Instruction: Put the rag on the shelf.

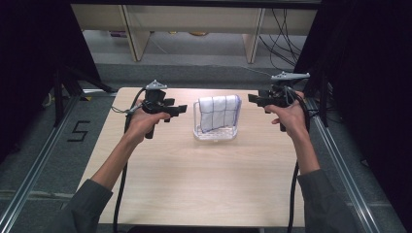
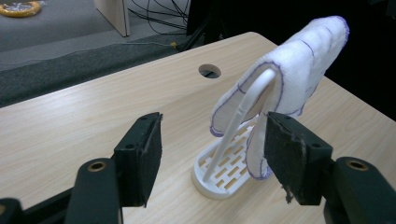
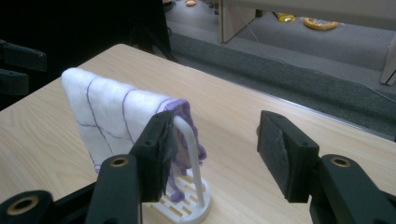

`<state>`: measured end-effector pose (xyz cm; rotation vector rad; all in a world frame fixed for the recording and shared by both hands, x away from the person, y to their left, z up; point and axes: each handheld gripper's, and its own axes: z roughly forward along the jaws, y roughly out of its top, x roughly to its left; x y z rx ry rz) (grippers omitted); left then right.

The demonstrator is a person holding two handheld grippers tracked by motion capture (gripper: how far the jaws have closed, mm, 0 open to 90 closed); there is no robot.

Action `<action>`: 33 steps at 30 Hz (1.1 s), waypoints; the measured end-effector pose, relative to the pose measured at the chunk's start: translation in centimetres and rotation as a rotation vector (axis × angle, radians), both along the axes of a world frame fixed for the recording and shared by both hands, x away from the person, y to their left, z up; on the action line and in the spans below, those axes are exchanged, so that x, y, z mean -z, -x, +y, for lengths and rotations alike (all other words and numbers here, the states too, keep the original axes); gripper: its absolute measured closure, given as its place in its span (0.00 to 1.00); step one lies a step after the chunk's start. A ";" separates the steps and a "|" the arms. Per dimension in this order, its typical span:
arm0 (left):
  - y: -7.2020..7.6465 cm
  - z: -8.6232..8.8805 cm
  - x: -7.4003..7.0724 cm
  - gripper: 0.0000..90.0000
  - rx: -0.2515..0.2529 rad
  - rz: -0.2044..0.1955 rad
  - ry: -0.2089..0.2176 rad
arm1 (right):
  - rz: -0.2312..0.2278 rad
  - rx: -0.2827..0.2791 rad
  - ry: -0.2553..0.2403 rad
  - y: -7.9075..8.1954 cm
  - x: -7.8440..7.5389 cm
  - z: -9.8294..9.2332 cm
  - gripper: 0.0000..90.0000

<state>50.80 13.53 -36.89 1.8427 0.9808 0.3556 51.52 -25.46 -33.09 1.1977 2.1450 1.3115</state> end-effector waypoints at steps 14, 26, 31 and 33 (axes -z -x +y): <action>2.0 -0.1 1.3 0.37 0.035 0.013 0.059 | -0.007 -0.013 -0.051 2.4 1.5 -0.4 0.50; 3.7 -0.2 2.1 0.36 0.061 0.012 0.018 | 0.002 -0.041 -0.074 4.5 2.9 -0.5 0.49; 4.5 0.0 2.5 0.35 0.074 0.006 0.039 | 0.001 -0.041 -0.080 4.8 3.5 -0.6 0.48; 4.6 0.2 2.7 0.35 0.082 0.008 0.039 | -0.014 -0.046 -0.075 4.8 3.6 -0.7 0.48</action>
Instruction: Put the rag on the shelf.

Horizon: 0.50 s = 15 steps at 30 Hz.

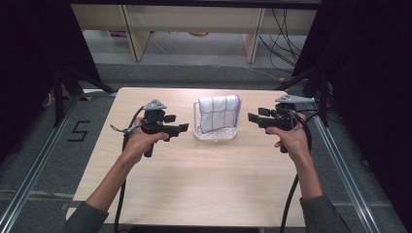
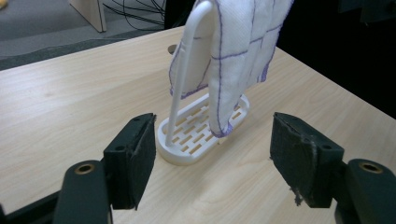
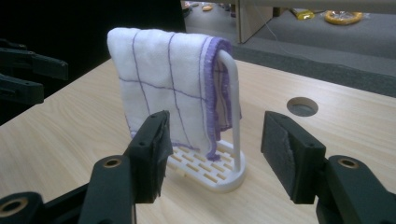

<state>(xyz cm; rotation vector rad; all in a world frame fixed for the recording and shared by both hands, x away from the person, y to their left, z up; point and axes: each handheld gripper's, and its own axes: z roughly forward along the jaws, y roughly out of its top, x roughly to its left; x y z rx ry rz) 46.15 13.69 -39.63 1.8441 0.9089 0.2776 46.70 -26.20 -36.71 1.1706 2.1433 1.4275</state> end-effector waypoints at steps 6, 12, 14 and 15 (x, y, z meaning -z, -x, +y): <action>0.9 0.7 0.8 0.34 0.000 0.000 0.014 | 0.020 0.002 0.011 0.3 0.3 0.4 0.47; 1.2 1.1 1.5 0.34 -0.013 0.012 0.000 | 0.051 0.009 0.003 0.8 0.5 0.7 0.47; 1.3 1.1 1.6 0.34 -0.012 0.014 0.000 | 0.021 0.000 0.028 0.7 0.7 0.5 0.46; 1.3 1.0 1.7 0.34 -0.014 0.015 -0.003 | 0.062 0.005 -0.001 1.0 0.8 0.8 0.46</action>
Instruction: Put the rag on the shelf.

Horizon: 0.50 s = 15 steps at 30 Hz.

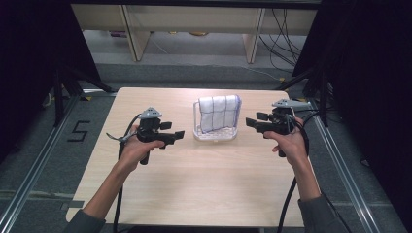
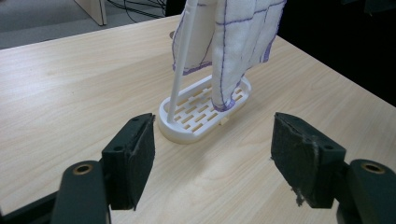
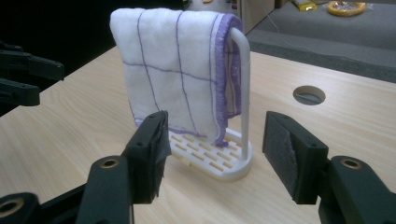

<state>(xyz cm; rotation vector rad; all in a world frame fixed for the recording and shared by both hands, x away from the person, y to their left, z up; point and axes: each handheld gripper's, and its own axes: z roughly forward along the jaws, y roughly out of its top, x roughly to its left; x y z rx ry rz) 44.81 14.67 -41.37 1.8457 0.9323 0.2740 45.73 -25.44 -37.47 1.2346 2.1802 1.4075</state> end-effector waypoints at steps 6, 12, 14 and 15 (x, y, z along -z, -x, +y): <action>0.3 -0.5 0.3 0.33 0.027 0.006 -0.010 | -0.031 -0.011 0.029 0.2 0.5 0.0 0.42; 0.8 -0.6 0.5 0.32 0.040 0.011 -0.020 | 0.004 -0.001 0.006 0.8 0.8 0.4 0.39; 0.9 -0.7 0.6 0.32 0.036 0.009 -0.021 | 0.019 -0.014 -0.001 1.0 0.9 0.4 0.39; 0.9 -0.6 0.6 0.32 0.043 0.011 -0.026 | 0.009 -0.015 0.003 1.0 1.1 0.5 0.39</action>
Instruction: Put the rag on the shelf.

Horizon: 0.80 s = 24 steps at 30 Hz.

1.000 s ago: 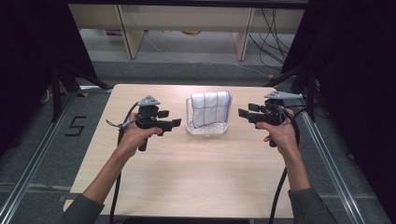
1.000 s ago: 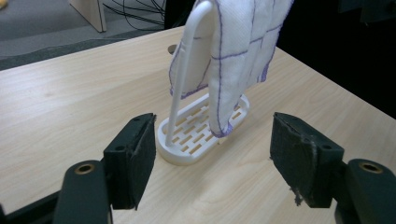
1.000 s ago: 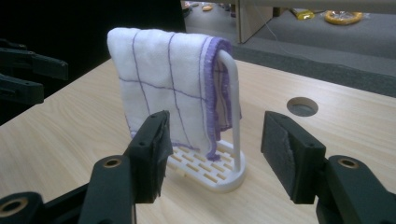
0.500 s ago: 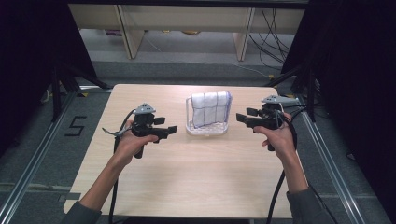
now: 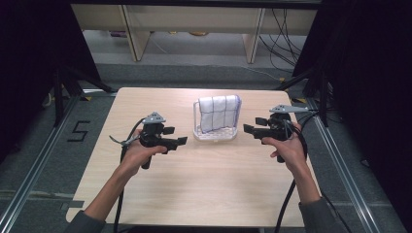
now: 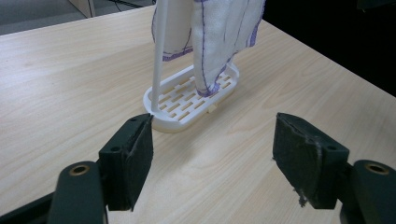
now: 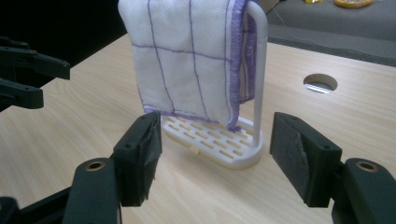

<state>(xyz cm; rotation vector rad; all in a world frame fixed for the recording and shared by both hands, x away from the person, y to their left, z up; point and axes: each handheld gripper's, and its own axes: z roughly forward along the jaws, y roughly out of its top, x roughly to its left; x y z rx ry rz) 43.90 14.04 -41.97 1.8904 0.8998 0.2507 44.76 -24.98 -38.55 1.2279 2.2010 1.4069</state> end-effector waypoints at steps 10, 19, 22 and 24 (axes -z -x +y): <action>0.4 -0.4 1.1 0.31 0.016 0.024 -0.023 | 0.017 -0.025 0.003 -0.1 0.8 0.5 0.38; 1.1 -0.6 1.2 0.31 0.019 0.016 -0.047 | 0.000 -0.030 0.019 -0.1 0.9 0.6 0.38; 1.3 -0.7 1.3 0.31 0.016 0.012 -0.049 | 0.022 -0.029 0.016 0.0 1.1 1.0 0.38; 1.5 -0.8 1.5 0.31 0.022 0.013 -0.052 | 0.038 -0.027 0.015 0.1 1.3 1.2 0.38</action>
